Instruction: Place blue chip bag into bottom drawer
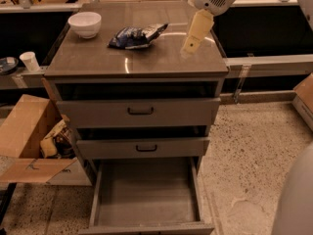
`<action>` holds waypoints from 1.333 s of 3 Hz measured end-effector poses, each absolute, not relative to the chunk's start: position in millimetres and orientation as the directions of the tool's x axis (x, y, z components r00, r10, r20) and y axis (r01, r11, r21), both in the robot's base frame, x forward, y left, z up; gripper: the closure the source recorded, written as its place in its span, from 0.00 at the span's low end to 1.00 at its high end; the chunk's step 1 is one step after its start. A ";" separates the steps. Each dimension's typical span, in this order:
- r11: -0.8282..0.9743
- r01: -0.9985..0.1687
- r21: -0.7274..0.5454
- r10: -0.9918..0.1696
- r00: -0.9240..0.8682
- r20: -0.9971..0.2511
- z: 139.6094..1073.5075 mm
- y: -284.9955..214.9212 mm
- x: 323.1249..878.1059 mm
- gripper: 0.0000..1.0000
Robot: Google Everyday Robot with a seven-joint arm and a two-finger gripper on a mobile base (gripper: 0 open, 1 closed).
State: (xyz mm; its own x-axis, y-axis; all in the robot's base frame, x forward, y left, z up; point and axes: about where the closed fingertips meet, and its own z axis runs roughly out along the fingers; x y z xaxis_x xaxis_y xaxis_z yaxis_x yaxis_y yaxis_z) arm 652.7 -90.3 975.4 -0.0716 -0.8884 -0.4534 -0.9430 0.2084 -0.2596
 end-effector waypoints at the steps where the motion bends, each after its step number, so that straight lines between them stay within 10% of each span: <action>1: 0.208 -0.943 -0.259 -0.888 -0.072 -0.453 975.0 -90.1 652.9 0.00; 4: 0.292 -0.884 -0.366 -0.854 -0.068 -0.516 915.0 -55.2 785.0 0.00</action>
Offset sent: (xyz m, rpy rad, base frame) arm 0.0852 0.0248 -0.0418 0.0392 -0.0820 -0.0532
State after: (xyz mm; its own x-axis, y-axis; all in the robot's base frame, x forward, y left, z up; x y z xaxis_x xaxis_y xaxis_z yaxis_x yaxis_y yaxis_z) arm 785.0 -55.2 915.0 -0.0678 -0.8538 -0.5162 -0.8837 0.2916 -0.3662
